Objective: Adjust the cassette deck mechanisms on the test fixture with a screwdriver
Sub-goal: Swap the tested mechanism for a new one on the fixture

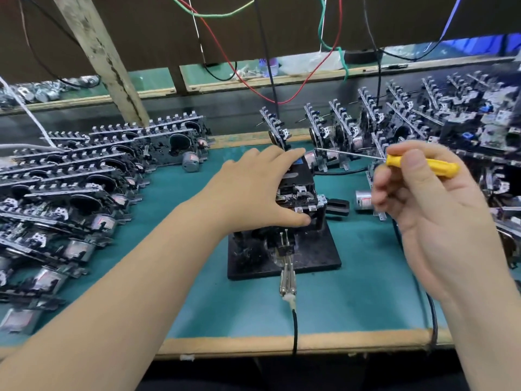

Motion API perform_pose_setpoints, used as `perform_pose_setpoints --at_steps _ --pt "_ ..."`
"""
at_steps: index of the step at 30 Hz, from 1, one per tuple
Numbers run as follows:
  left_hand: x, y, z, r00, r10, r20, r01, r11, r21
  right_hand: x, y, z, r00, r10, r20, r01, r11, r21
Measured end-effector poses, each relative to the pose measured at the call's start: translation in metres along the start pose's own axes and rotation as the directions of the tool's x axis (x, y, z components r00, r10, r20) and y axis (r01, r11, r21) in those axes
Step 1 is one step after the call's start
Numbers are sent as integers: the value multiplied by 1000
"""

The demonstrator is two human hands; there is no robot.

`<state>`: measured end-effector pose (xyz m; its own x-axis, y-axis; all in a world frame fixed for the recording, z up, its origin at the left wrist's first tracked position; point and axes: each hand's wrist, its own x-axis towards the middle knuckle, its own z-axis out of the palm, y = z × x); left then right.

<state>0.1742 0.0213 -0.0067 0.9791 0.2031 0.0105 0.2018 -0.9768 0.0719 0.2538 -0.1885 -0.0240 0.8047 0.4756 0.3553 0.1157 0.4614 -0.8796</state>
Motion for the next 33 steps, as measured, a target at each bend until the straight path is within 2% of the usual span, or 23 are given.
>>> perform_pose_setpoints --at_steps 4,7,9,12,14,16,18,20,25,33 --pt "0 1 1 1000 -1 -15 1 1000 -3 7 4 14 988 -57 147 101 944 -313" --pt "0 2 0 1000 8 5 -8 999 -37 9 13 23 967 -28 252 143 882 -450" --pt "-3 -3 -6 999 22 30 -16 981 -195 9 17 24 960 -11 281 157 851 -501" --pt "-20 -28 -15 1000 -6 21 16 844 -536 13 17 17 950 68 305 140 781 -609" --pt "-38 -49 -15 998 -47 41 63 795 -603 21 14 8 927 162 337 98 765 -637" --pt "-50 -62 -11 993 -67 95 110 805 -583 34 11 1 859 296 417 61 751 -658" --pt "-52 -67 -3 992 -98 74 123 822 -556 46 7 1 767 426 479 66 690 -721" --pt "-51 -68 0 991 -129 41 130 822 -554 56 3 7 721 501 479 98 611 -786" --pt "-48 -70 -6 986 -141 84 163 800 -577 76 -4 21 747 489 451 276 389 -879" --pt "-46 -68 -9 984 -164 72 176 804 -568 79 -2 22 770 476 425 295 326 -898"
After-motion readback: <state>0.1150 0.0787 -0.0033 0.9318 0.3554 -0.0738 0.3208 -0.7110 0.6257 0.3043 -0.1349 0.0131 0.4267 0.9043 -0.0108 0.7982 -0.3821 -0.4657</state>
